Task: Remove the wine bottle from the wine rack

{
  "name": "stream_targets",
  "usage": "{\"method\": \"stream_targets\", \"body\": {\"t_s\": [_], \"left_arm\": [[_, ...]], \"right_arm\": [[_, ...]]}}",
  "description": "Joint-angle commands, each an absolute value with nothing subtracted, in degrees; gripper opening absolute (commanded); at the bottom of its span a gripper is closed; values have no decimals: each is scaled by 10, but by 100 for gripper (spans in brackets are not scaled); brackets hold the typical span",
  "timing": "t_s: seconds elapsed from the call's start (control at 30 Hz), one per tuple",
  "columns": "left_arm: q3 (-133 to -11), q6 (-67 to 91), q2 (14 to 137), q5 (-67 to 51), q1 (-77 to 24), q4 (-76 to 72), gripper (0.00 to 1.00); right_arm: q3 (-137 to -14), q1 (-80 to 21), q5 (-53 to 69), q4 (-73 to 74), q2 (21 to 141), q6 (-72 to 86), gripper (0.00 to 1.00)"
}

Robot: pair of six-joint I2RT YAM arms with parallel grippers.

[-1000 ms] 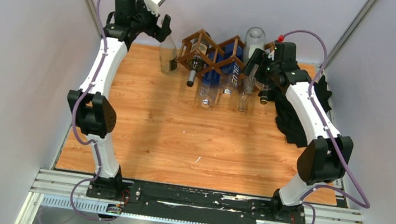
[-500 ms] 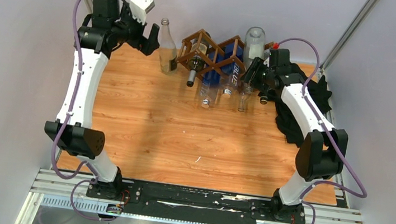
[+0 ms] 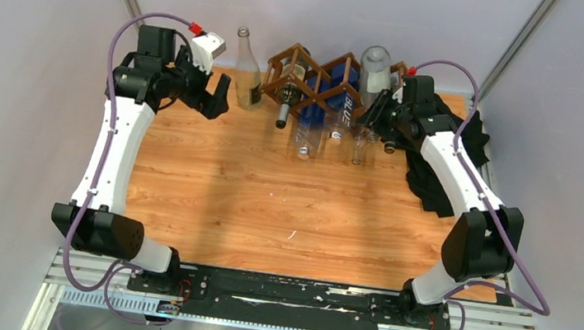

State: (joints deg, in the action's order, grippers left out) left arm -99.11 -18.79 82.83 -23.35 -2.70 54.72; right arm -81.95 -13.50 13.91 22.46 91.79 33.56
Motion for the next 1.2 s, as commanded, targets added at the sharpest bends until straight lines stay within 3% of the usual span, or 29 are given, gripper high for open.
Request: {"method": "stream_targets", "body": {"t_s": [0.0, 0.4, 0.63, 0.87, 1.17], "left_arm": [[-942, -208, 792, -264, -24, 557, 100], [-862, -381, 692, -262, -81, 556, 100], [-864, -448, 678, -280, -132, 533, 100], [-795, -547, 626, -283, -196, 454, 100], [-655, -644, 532, -264, -235, 275, 100]], "right_arm": [[-817, -127, 148, 213, 844, 332, 0], [-764, -127, 206, 152, 720, 380, 0], [-793, -140, 254, 170, 690, 377, 0], [-880, -276, 228, 259, 726, 313, 0], [-900, -387, 244, 254, 775, 310, 0]]}}
